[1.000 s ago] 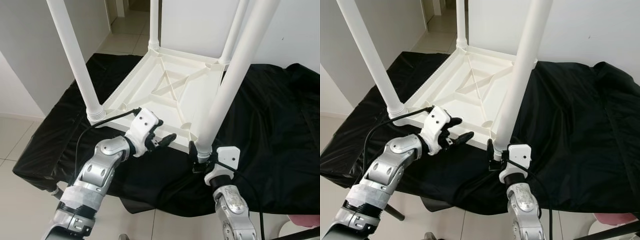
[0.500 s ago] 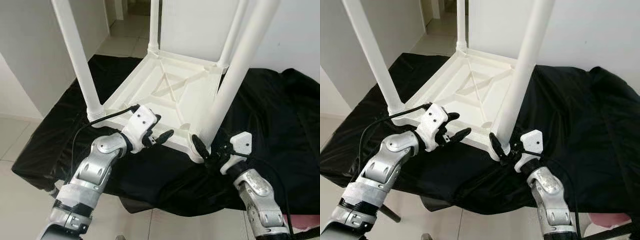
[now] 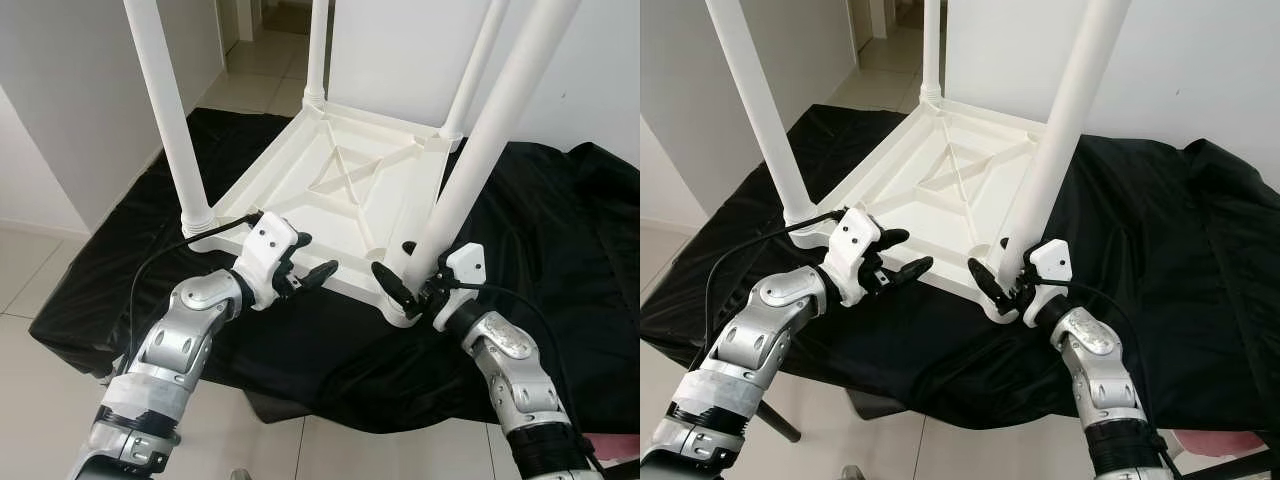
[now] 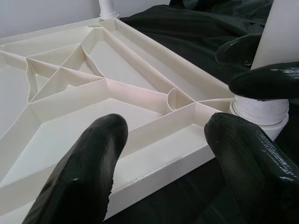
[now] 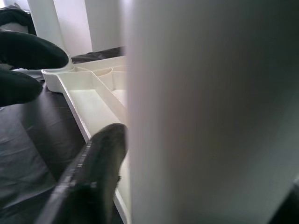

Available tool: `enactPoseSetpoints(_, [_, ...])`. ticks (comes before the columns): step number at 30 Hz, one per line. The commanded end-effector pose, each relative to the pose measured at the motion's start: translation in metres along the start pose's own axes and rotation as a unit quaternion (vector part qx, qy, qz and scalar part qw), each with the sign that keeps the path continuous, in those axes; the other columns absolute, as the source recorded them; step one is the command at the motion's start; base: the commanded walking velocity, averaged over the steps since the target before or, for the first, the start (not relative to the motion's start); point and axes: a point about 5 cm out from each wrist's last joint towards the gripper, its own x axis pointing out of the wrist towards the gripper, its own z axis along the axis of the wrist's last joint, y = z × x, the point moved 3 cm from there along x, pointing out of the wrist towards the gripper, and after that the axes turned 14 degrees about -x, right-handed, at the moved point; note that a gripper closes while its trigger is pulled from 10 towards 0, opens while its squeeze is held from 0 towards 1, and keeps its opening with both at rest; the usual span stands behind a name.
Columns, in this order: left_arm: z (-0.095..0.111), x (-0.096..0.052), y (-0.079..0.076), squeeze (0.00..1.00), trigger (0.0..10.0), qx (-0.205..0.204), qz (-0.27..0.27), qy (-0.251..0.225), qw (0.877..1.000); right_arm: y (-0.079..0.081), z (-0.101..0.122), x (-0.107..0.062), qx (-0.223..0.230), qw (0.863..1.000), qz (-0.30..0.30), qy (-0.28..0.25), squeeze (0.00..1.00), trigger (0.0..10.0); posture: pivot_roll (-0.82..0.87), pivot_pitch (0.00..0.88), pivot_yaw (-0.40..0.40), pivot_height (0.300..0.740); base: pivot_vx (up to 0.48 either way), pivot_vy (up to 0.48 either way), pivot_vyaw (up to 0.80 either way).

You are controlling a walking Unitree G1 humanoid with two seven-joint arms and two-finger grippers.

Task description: Building children table

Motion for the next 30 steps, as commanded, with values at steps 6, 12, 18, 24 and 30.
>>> enactPoseSetpoints(6, [0.002, -0.006, 0.000, 0.00, 10.0, 0.018, -0.016, 0.005, 1.000, -0.005, -0.007, -0.006, -0.001, 1.000, -0.002, 0.008, 0.00, 0.0, -0.04, 0.018, -0.037, 0.740, 0.000, 0.000, 0.00])
enactPoseSetpoints(12, [0.002, -0.007, -0.002, 0.00, 10.0, 0.015, -0.016, 0.002, 1.000, -0.001, -0.008, -0.006, 0.004, 1.000, -0.005, 0.006, 0.00, 4.1, -0.02, 0.021, -0.033, 0.740, 0.000, 0.000, 0.00])
enactPoseSetpoints(18, [0.001, -0.009, -0.004, 0.00, 10.0, 0.016, -0.017, 0.005, 1.000, 0.002, -0.008, -0.004, 0.011, 1.000, -0.010, 0.005, 0.00, 10.0, -0.01, 0.023, -0.033, 0.740, 0.000, 0.000, 0.00])
enactPoseSetpoints(24, [-0.004, -0.012, -0.006, 0.00, 10.0, 0.011, -0.015, 0.013, 1.000, 0.008, -0.009, 0.001, 0.022, 0.999, -0.037, 0.023, 0.00, 10.0, 0.01, 0.034, -0.042, 0.740, 0.000, 0.000, 0.00])
enactPoseSetpoints(30, [-0.009, -0.011, -0.013, 0.00, 10.0, 0.000, -0.017, 0.013, 1.000, 0.002, -0.015, -0.002, 0.019, 0.995, -0.086, 0.052, 0.00, 10.0, 0.02, 0.042, -0.059, 0.740, 0.000, 0.000, 0.00])
